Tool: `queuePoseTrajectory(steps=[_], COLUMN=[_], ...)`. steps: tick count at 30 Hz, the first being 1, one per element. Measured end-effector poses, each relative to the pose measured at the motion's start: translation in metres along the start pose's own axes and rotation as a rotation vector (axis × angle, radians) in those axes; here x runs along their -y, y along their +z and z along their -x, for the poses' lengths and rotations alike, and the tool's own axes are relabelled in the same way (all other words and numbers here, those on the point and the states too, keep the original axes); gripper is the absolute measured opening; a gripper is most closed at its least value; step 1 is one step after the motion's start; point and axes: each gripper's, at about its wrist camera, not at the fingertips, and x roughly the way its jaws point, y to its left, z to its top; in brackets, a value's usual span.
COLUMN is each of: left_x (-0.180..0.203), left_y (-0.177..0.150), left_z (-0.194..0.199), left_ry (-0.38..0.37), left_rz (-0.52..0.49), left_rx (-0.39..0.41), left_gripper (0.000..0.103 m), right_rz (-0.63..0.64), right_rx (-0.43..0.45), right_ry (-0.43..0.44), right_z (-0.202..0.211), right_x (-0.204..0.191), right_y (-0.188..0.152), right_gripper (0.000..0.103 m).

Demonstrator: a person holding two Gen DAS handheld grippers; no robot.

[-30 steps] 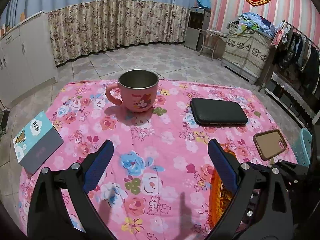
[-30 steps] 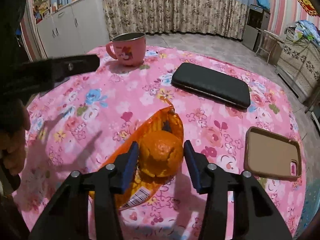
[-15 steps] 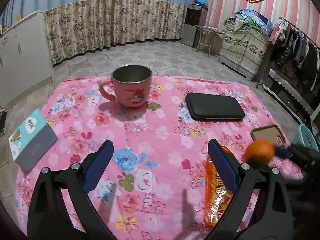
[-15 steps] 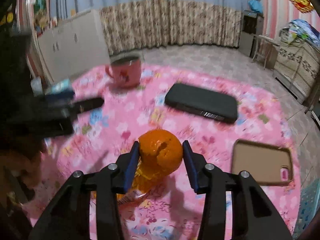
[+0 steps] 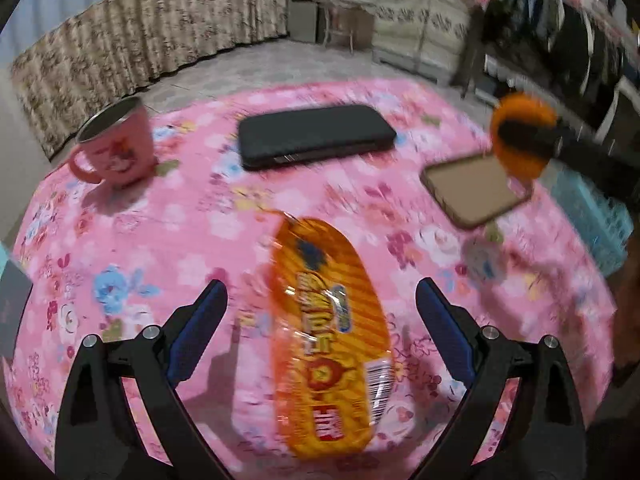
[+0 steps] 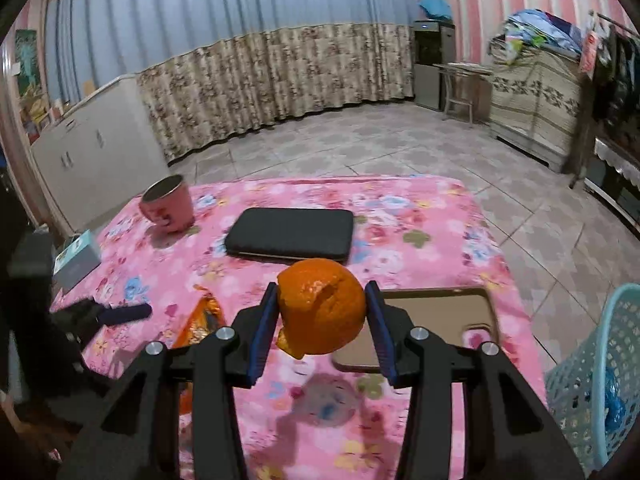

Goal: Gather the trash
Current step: 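Carry the wrapper with the left tool while the right tool carries the peel to the basket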

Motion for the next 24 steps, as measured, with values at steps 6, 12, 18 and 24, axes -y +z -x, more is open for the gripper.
queuePoseTrajectory(steps=[6,12,18,24], left_x=[0.006,-0.008,-0.018,-0.018], left_y=[-0.002,0.011,0.018,0.028], left_z=[-0.016,0.013,0.049,0.070], left_ry=[0.025,-0.011,-0.001,-0.033], left_rz=[-0.030,0.031,0.066,0.071], left_rx=[-0.038,0.054,0.158,0.215], left_gripper=[0.008,0.000,0.000,0.000], right_rz=[-0.004,-0.033,-0.039,-0.048], right_rx=[0.009,0.028,0.099,0.156], right_ry=[-0.004,-0.003,0.002,0.007], right_z=[0.005,0.013,0.037,0.060], right_x=[0.010,0.021,0.021,0.024], right_y=[-0.002,-0.001,0.005,0.009], right_gripper=[0.043,0.043,0.043,0.043])
